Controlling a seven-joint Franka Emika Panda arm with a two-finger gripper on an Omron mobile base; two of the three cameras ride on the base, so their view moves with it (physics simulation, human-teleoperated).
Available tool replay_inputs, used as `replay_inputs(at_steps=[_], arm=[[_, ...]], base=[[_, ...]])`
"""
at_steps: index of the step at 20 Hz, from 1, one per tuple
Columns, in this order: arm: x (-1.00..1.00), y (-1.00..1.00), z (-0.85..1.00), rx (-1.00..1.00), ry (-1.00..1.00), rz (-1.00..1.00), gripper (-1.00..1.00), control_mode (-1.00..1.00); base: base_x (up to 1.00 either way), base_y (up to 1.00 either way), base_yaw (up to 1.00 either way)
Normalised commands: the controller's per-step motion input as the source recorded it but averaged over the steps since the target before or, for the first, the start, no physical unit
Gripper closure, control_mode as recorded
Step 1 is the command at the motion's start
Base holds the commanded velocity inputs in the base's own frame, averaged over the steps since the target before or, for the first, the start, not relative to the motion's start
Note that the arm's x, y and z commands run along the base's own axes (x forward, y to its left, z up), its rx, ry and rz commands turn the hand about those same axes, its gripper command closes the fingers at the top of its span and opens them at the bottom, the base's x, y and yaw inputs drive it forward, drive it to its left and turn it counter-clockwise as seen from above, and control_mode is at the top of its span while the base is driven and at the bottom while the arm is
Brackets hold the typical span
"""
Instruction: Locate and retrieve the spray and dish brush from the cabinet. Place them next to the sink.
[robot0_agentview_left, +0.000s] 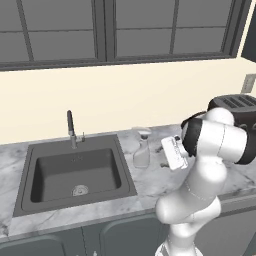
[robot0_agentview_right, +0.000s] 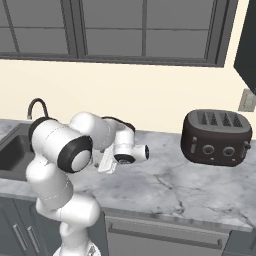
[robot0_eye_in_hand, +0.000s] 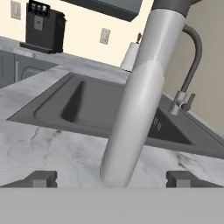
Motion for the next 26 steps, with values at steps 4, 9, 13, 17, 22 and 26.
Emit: replay_inputs(at_steps=[4,9,13,17,22,26], arm=[[-0.33,0.00,0.20,-0.07,0.05,-0.20,-1.00,-1.00],[-0.35,0.04,0.47,-0.14,0.03,-0.14,-1.00,-1.00],[-0.40,0.00,0.57,-0.24,0.05,-0.01,-1.00,-1.00],[-0.50,0.01,0.37,-0.36,0.08,0.09,-1.00,-1.00],[-0.65,0.03,0.33,-0.38,0.07,0.16,-1.00,-1.00],[-0.62,0.01,0.52,-0.38,-0.02,0.26,-1.00,-1.00]], base=[[0.00,0.00,0.00],[0.00,0.00,0.00],[0.00,0.00,0.00],[0.00,0.00,0.00],[0.00,0.00,0.00],[0.00,0.00,0.00]])
